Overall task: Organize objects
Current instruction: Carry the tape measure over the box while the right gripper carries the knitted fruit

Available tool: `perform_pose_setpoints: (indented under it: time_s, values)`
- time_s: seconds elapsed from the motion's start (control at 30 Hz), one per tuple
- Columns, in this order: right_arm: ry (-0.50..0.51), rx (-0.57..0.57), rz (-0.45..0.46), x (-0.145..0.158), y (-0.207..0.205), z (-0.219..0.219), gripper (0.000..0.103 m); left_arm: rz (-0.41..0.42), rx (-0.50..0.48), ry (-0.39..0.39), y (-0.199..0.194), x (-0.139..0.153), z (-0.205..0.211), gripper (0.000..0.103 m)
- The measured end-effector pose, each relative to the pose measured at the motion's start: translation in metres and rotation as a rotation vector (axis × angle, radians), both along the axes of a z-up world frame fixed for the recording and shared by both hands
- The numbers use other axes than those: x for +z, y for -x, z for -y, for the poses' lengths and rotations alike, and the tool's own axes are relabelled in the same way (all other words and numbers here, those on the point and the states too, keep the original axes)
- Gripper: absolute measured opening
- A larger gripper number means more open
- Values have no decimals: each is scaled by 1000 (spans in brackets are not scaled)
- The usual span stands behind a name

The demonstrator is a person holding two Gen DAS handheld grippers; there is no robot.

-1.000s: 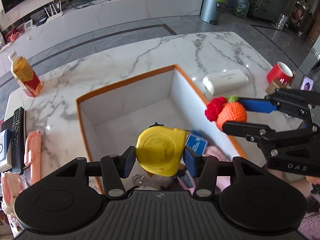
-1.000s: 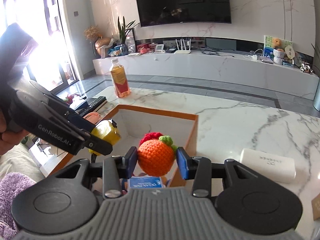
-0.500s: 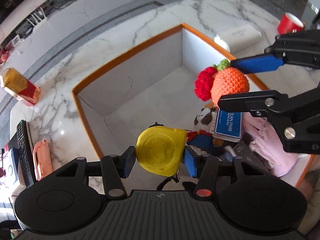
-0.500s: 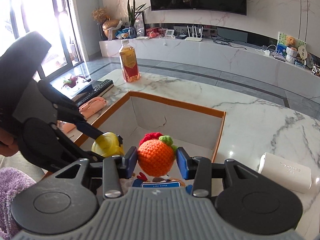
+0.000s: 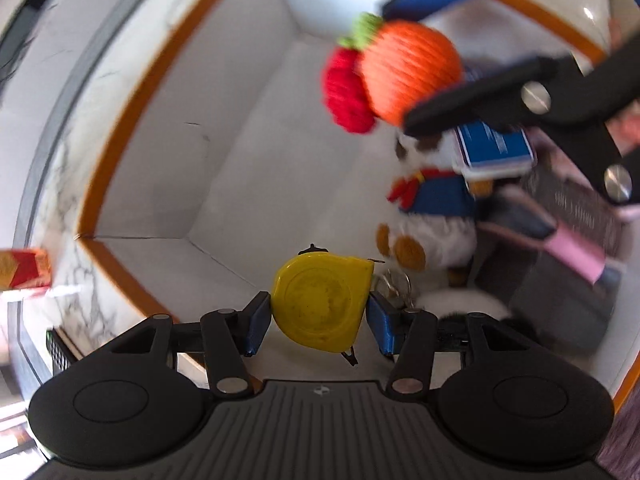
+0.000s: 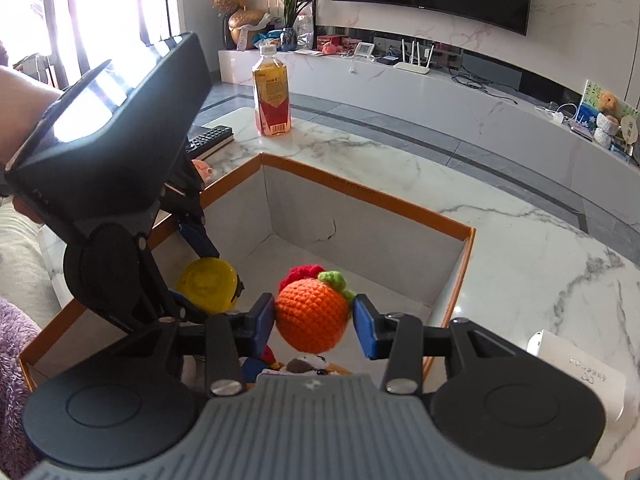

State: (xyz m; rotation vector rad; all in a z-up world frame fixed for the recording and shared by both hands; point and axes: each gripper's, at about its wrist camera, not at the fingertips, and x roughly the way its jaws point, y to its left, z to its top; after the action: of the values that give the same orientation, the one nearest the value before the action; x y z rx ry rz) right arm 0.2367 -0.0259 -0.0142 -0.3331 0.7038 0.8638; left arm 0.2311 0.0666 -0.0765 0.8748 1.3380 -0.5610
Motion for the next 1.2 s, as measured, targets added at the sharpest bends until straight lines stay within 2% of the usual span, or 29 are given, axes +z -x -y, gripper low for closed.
perform_pose_setpoints:
  time_s: [0.07,0.23,0.33,0.43,0.53,0.93,1.1,1.2]
  values:
    - [4,9,1,-2,-1,-2,45,-9,-24,-21,1,-2,1,61]
    - [17,27,-3,-7,-1,-7,45,-21,-49,9,4,3,2,61]
    - [21,31,0,-9,-1,-6,45,-34,-129,-33,17,-1,9,61]
    - [20,28,-5,-9,-1,-5,45,-48,-163,-79,23,-12,13,61]
    - [20,30,-5,-8,0,-5,45,-55,-178,-74,27,-14,15,61]
    - [13,38,-58,-11,-5,-8,45,-46,-162,-54,41,-16,9,62]
    - [-3,35,-107,-12,-12,-11,45,-26,-155,-37,47,-13,4,67]
    - [-5,34,-120,-12,-15,-16,45,10,-125,13,50,-4,-3,67]
